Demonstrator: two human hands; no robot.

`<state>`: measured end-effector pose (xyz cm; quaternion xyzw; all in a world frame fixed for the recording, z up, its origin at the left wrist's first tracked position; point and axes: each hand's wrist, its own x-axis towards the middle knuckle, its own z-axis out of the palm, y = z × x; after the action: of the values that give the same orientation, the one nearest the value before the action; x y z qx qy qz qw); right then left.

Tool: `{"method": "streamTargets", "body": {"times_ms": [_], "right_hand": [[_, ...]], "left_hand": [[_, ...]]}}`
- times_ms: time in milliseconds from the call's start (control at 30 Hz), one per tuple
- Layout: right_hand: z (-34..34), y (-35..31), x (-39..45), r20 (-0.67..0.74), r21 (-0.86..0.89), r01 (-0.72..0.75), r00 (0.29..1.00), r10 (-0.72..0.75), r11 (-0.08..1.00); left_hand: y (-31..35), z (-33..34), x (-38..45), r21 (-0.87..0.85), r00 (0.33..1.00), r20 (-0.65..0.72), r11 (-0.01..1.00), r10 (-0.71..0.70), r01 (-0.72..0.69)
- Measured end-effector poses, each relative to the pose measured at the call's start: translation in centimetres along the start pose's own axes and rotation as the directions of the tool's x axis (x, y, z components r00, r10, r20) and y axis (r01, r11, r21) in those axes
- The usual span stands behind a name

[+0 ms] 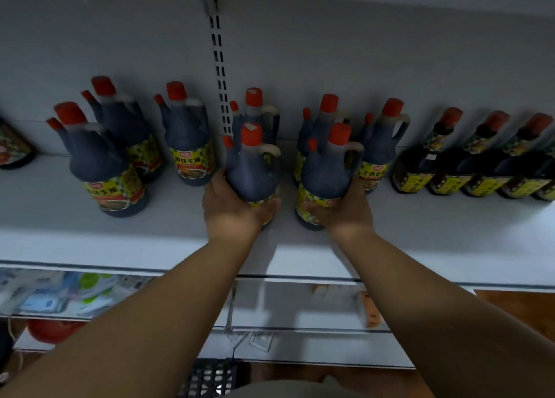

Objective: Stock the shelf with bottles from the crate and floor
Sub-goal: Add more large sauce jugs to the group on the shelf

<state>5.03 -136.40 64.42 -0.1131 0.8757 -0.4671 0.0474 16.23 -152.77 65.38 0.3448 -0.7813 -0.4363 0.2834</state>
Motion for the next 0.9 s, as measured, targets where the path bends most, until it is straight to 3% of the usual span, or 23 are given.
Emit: {"method": "streamTargets", "body": {"times_ms": [100,200,333,367,433,500,633,800,900], "right_hand": [[-0.2,-0.3,0.0,0.015,0.0,-0.006,1.0,0.006,1.0],[-0.2,-0.3,-0.8,0.0,0.031,-0.023,1.0,0.023,0.999],[1.9,1.4,-4.0,-0.234,-0.003,0.0,0.972,0.0,1.0],[2.5,1.3,-5.0,-0.229,0.035,-0.018,0.973,0.025,0.999],[3.6,0.3,-6.6,-0.083,0.074,-0.056,0.995,0.062,0.996],[4.6,-0.6,-7.1,0.054,0.074,-0.007,0.999,0.003,0.997],[6.0,-2.5,-5.9,0.183,0.111,0.144,0.97,-0.162,0.983],[7.3,-3.6,-3.7,0.199,0.122,0.17,0.961,-0.192,0.978],[7.7,-3.5,-2.5,0.195,0.015,0.167,0.967,-0.166,0.986]], "left_hand": [[-0.3,0.1,0.1,-0.015,0.999,0.032,1.0,0.021,-0.021],[-1.2,-0.4,-0.1,-0.166,0.988,0.118,0.983,0.103,-0.082],[-1.6,-1.4,-0.2,-0.165,0.969,0.228,0.985,0.09,-0.053],[-1.7,-1.6,-0.1,-0.147,0.966,0.245,0.988,0.085,-0.049],[-1.9,-1.8,0.0,-0.13,0.961,0.264,0.99,0.081,-0.048],[-2.2,-1.9,0.0,-0.138,0.961,0.266,0.99,0.073,-0.037],[-3.1,-2.0,0.1,-0.156,0.963,0.262,0.987,0.07,-0.029],[-3.0,-1.9,0.7,-0.158,0.964,0.259,0.987,0.062,-0.021],[-3.1,-1.6,1.1,-0.148,0.966,0.253,0.989,0.058,-0.021]]}}
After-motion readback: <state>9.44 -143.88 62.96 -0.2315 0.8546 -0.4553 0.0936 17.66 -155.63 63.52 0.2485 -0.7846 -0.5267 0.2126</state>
